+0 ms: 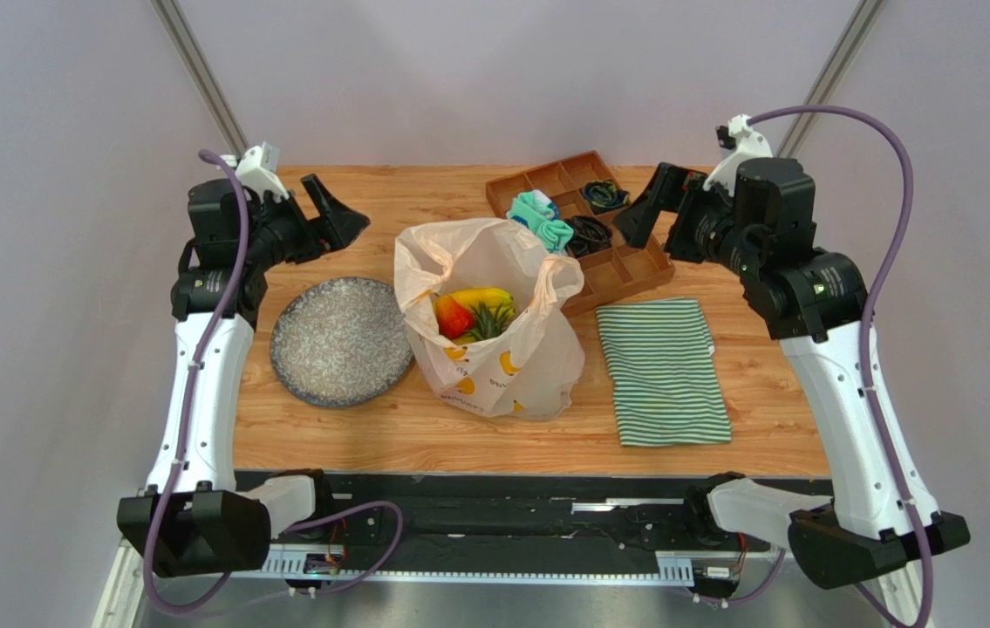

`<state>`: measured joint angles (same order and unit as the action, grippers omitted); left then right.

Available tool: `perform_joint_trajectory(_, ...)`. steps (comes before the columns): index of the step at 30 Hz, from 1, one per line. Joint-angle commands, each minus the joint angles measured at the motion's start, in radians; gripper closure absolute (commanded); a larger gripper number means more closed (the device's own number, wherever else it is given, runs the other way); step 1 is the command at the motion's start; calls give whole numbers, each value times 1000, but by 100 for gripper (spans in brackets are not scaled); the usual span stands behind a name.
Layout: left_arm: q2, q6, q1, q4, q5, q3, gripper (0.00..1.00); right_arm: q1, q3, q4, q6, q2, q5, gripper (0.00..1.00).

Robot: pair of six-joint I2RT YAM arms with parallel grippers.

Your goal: Place the fruits into the plastic bag

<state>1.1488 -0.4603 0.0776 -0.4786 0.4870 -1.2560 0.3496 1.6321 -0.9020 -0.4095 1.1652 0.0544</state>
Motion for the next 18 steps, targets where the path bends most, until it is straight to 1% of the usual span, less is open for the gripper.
perform_joint_trajectory(1, -53, 66, 28, -11, -33, -31, 4, -156, -38, 64, 20, -25, 119, 0)
perform_joint_trajectory(3, -119, 101, 28, -21, -53, -16, 4, -185, -84, 77, 35, -83, 82, 0)
perform_joint_trajectory(5, -177, 123, 28, -25, -76, 15, 4, -204, -148, 89, 63, -133, -31, 0)
perform_joint_trajectory(7, -276, 156, 28, -20, -106, 52, 3, -202, -216, 129, 78, -211, -175, 0)
perform_joint_trajectory(8, -311, 166, 28, -14, -114, 94, 3, -204, -254, 152, 84, -238, -209, 0)
perform_joint_trajectory(9, -374, 184, 28, -9, -123, 118, 3, -205, -349, 208, 98, -266, -234, 0)
perform_joint_trajectory(10, -405, 192, 28, -9, -125, 156, 3, -204, -397, 239, 103, -327, -278, 0)
perform_joint_trajectory(11, -431, 201, 28, -18, -123, 174, 3, -204, -443, 271, 107, -352, -295, 0)
perform_joint_trajectory(12, -472, 210, 28, -28, -131, 188, 3, -204, -544, 334, 118, -383, -310, 0)
perform_joint_trajectory(13, -484, 212, 28, -38, -140, 216, 2, -204, -587, 366, 124, -435, -332, 0)
perform_joint_trajectory(16, -532, 229, 28, -51, -185, 288, 2, -204, -742, 459, 126, -525, -369, 0)
perform_joint_trajectory(18, -560, 236, 28, -51, -202, 313, 2, -204, -781, 488, 126, -552, -373, 0)
